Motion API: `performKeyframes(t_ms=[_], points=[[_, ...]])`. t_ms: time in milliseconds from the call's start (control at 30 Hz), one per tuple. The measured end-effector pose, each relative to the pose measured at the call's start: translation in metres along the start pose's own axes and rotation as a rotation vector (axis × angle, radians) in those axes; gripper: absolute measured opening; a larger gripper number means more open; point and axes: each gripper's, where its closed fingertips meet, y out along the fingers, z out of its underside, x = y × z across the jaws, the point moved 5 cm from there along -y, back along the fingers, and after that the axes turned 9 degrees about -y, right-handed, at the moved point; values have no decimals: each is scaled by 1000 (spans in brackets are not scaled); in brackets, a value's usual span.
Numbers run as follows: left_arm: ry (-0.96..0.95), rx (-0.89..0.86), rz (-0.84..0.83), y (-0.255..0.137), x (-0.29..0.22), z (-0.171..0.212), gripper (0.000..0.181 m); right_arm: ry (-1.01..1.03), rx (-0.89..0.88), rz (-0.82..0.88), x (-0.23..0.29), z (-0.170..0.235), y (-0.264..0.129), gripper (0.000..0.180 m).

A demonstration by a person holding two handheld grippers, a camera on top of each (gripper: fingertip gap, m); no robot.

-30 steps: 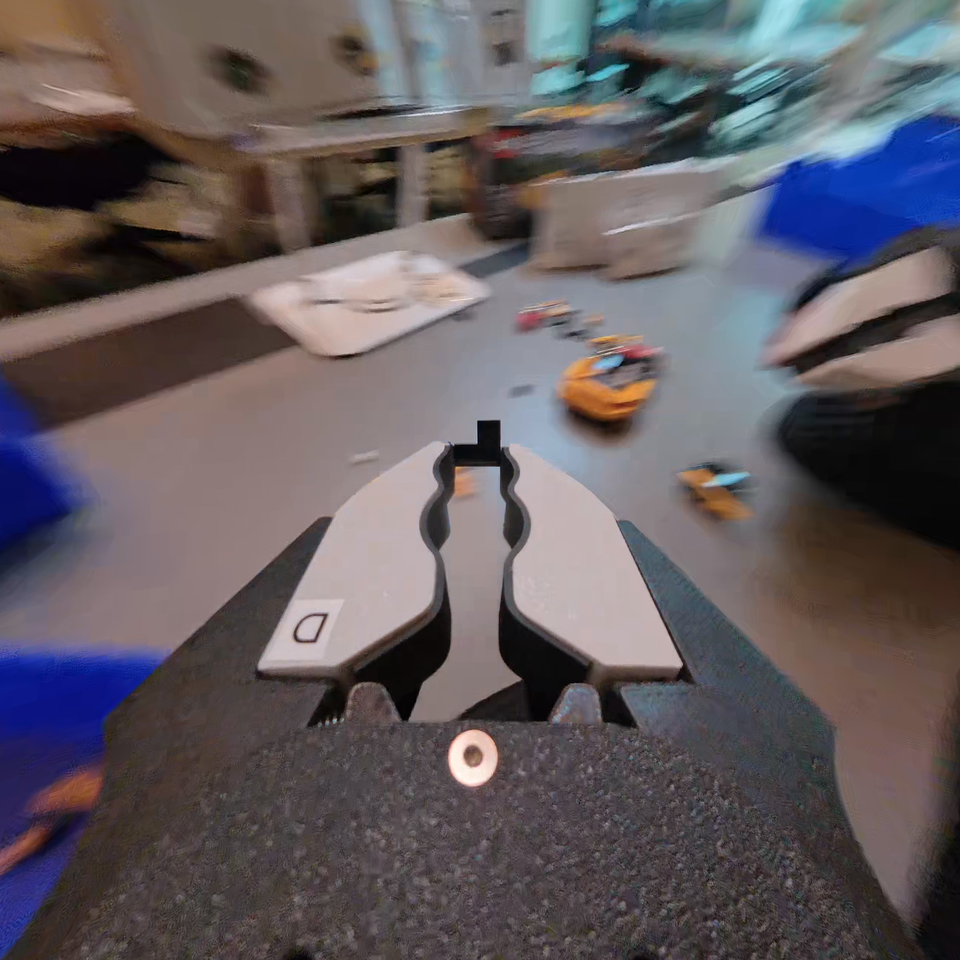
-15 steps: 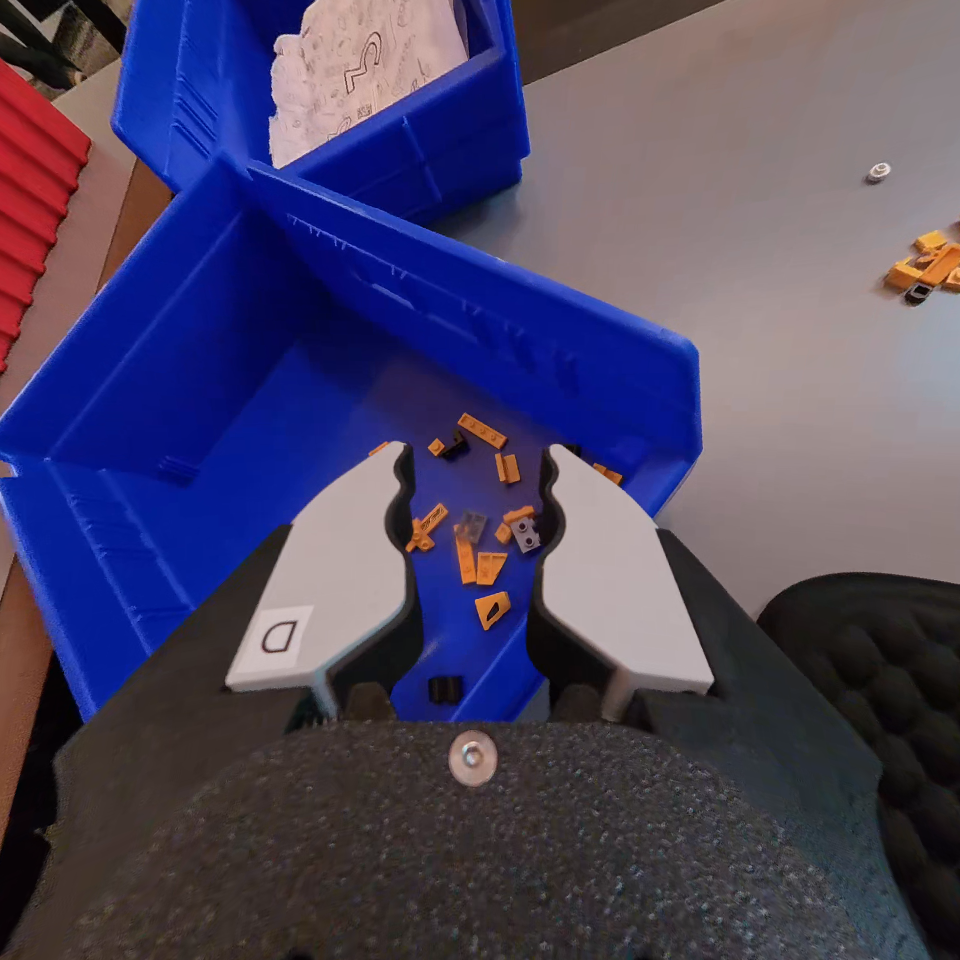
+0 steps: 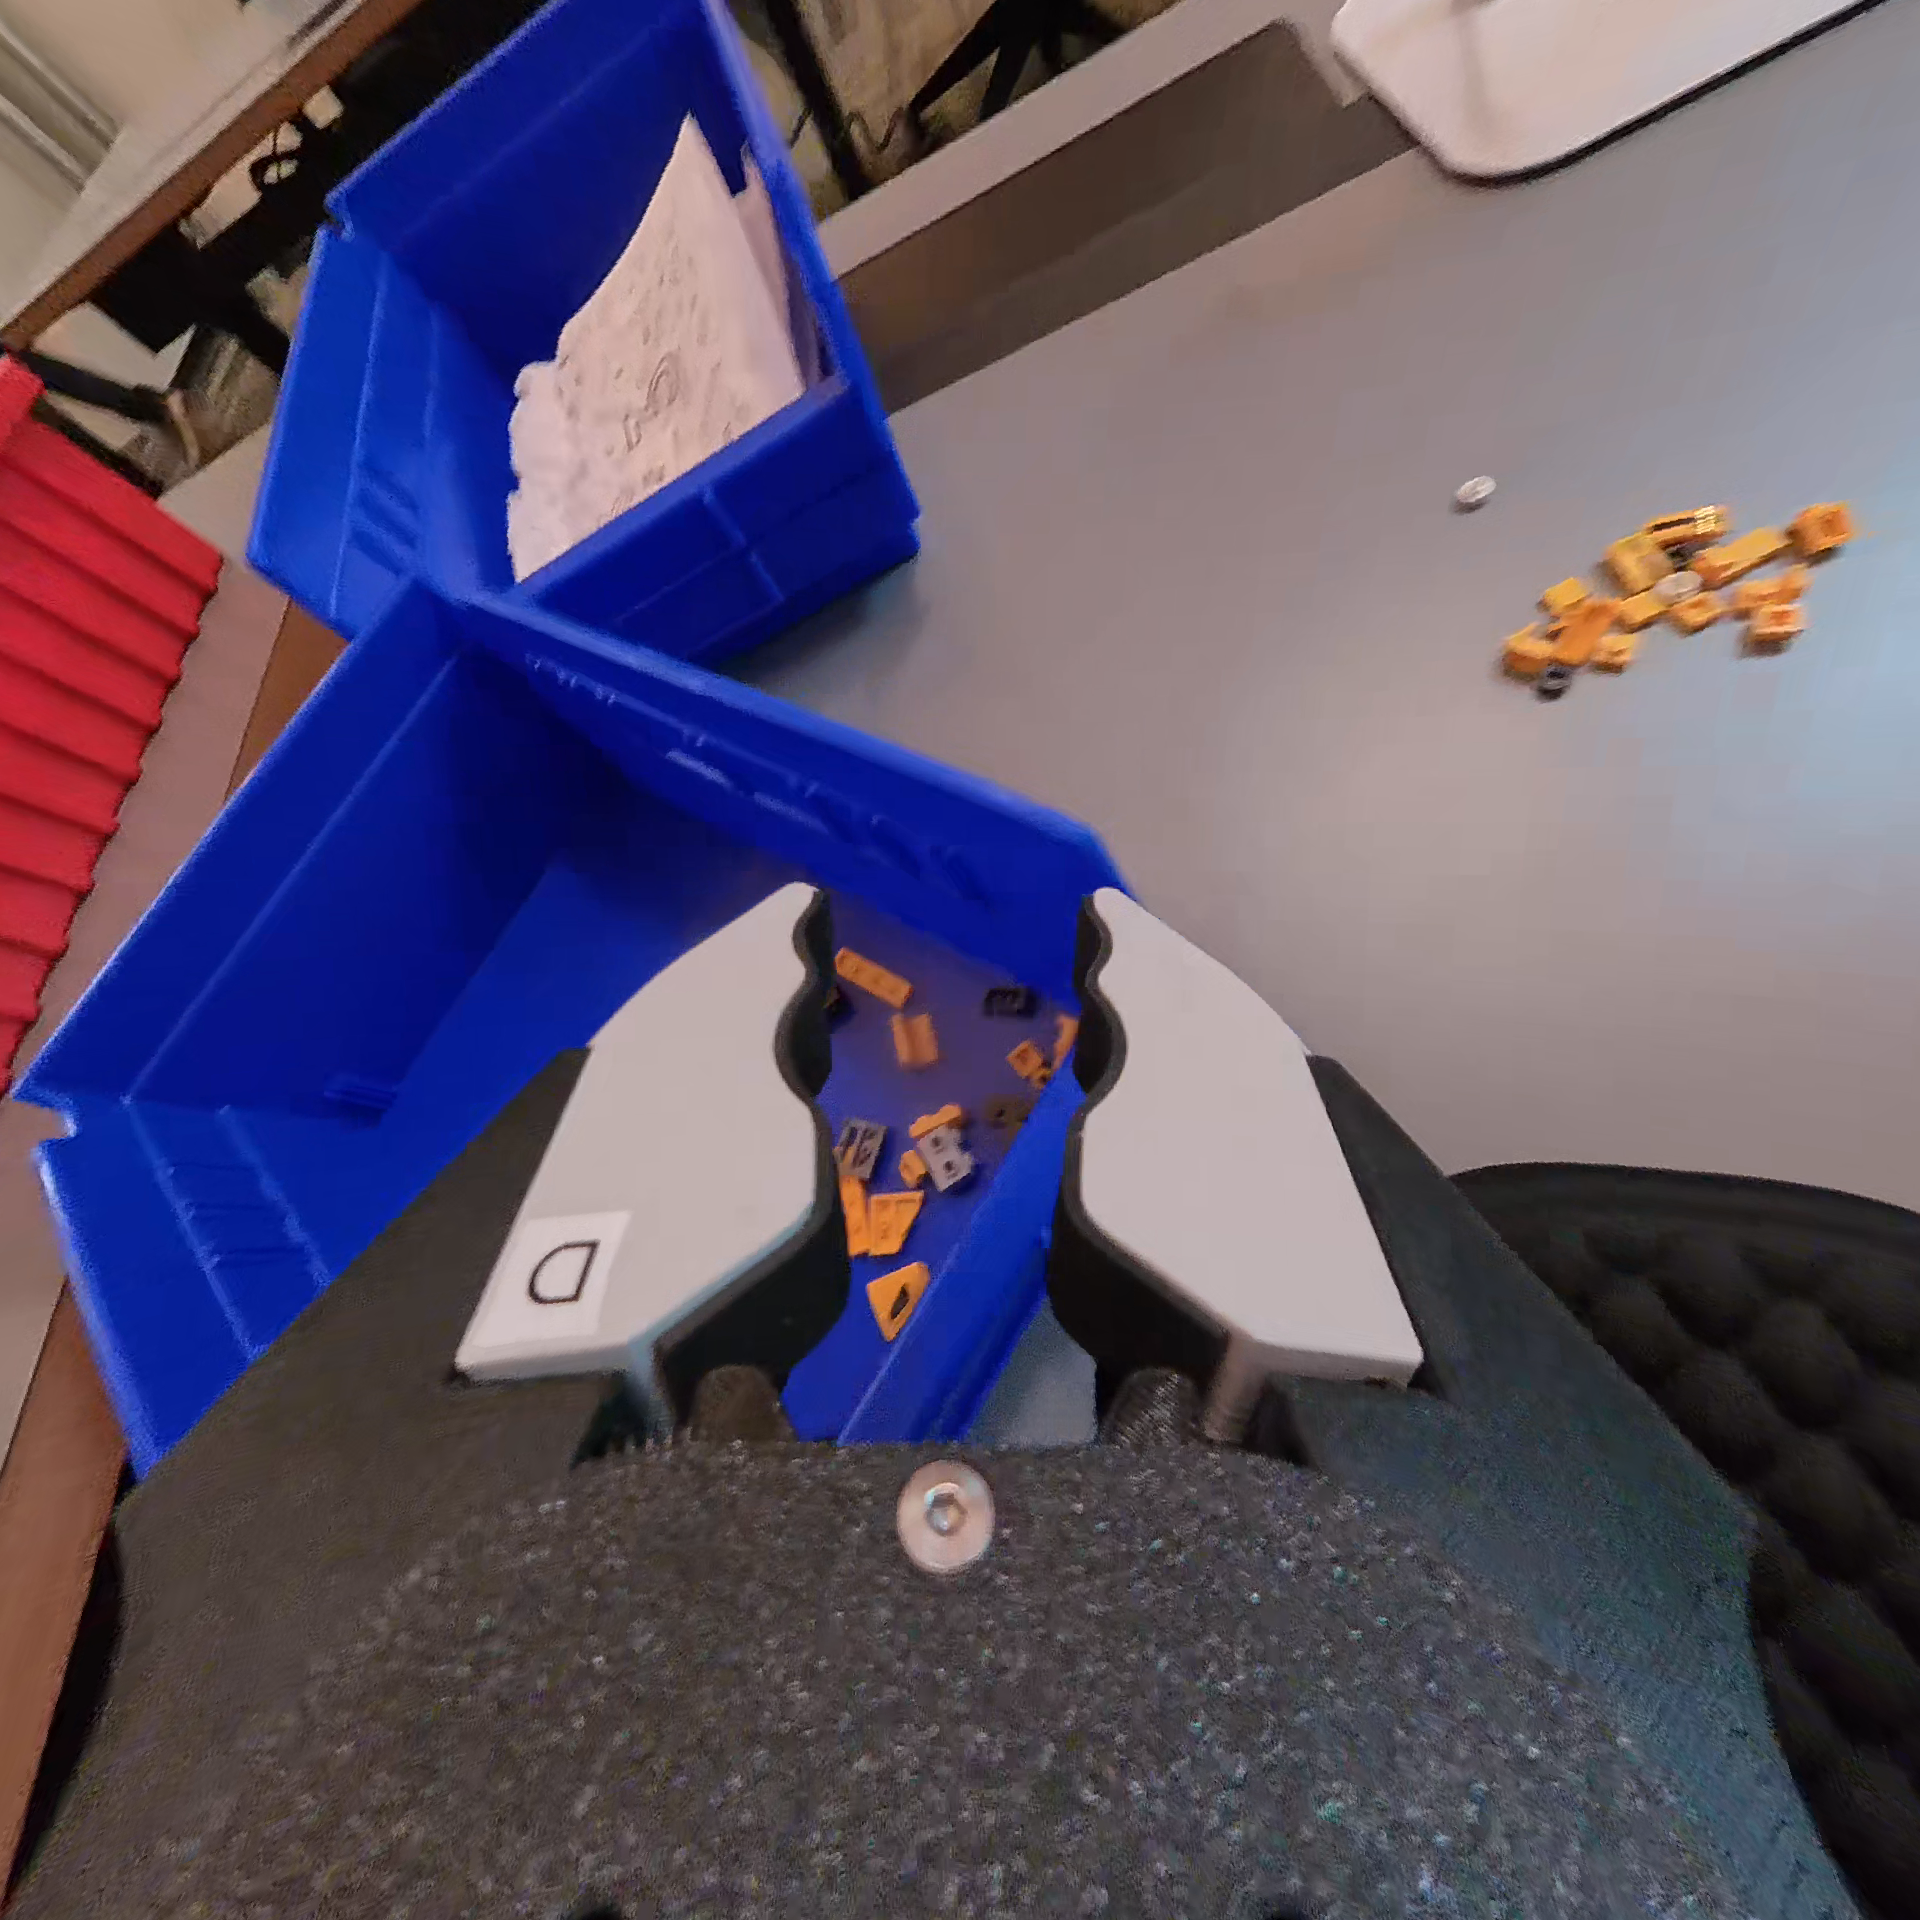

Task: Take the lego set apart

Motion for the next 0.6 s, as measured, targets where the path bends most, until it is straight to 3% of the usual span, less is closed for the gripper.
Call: performKeyframes(t_ms=[133, 400, 600], points=[[23, -63, 129, -8, -34, -15, 40, -4, -4, -1, 1, -1, 0, 7], [-94, -78, 980, -42, -173, -31, 26, -35, -31, 14, 5, -9, 3, 7], [-213, 72, 1350, -59, -230, -29, 27, -105, -21, 29, 10, -12, 3, 7]])
